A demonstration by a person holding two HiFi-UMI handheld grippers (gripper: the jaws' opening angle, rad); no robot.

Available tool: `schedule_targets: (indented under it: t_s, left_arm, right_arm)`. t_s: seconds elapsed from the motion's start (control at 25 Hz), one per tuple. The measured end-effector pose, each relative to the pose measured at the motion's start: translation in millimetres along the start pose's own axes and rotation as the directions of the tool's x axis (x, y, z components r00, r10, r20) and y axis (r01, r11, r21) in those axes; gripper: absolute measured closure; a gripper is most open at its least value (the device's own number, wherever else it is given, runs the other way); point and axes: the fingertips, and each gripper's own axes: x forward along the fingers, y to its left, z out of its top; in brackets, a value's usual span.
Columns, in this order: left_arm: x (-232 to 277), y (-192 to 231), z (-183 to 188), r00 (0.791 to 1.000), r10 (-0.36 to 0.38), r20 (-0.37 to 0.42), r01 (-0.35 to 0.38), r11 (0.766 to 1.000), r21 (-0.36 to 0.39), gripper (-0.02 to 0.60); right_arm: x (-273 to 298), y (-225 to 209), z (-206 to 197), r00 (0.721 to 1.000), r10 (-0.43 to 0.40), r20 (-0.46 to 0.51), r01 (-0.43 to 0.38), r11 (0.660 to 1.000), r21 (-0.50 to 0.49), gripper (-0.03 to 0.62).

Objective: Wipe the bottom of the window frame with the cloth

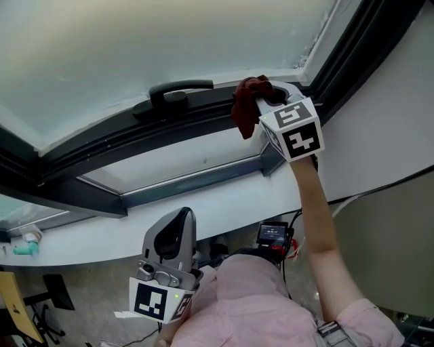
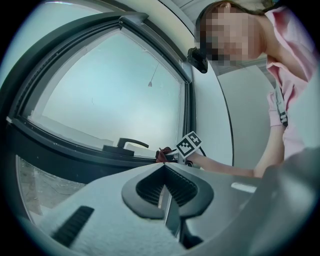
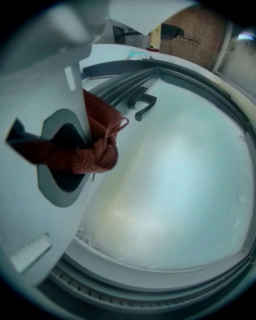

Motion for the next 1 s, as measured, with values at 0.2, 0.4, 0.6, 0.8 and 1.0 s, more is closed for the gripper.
schedule_targets:
  t_s: [0.2,0.4,0.6,0.8,1.0]
  left_arm:
    - [-0.2,1.2,0.3,1.0,-0.002,0.003,0.002,1.0,0.0,0.581]
    - [-2.5,4.1,0.0,1.0,0.001,0.005,-0.001,1.0,-0.001,0.581]
    - [-4.1,2.9,1.4,1.0,-0.005,0.011,0.005,1.0,-0.007,0.582]
    - [-3.4,1.1,2.4,1.0,-0.01,0.016,0.01,1.0,-0.009,0.582]
    - [-2.6,-1.4,1.4,1.0,-0.008,0.016,0.008,1.0,-0.009,0.581]
  right_arm:
    - [0.6,-7.3,-5.0,1.0,-0.01,-0.011,0.01,1.0,0.016,0.548]
    - [-0.4,-18.1,-11.4,0.999,-0.031,-0.022,0.031,0.999,0.031,0.548]
    - [-3.4,-28.2,-17.1,0.998,-0.052,-0.034,0.053,0.997,0.052,0.549]
    - [-5.7,-40.8,-24.0,0.996,-0.074,-0.049,0.077,0.995,0.064,0.548]
    - [-8.0,-50.8,-29.9,0.995,-0.091,-0.051,0.095,0.992,0.083,0.548]
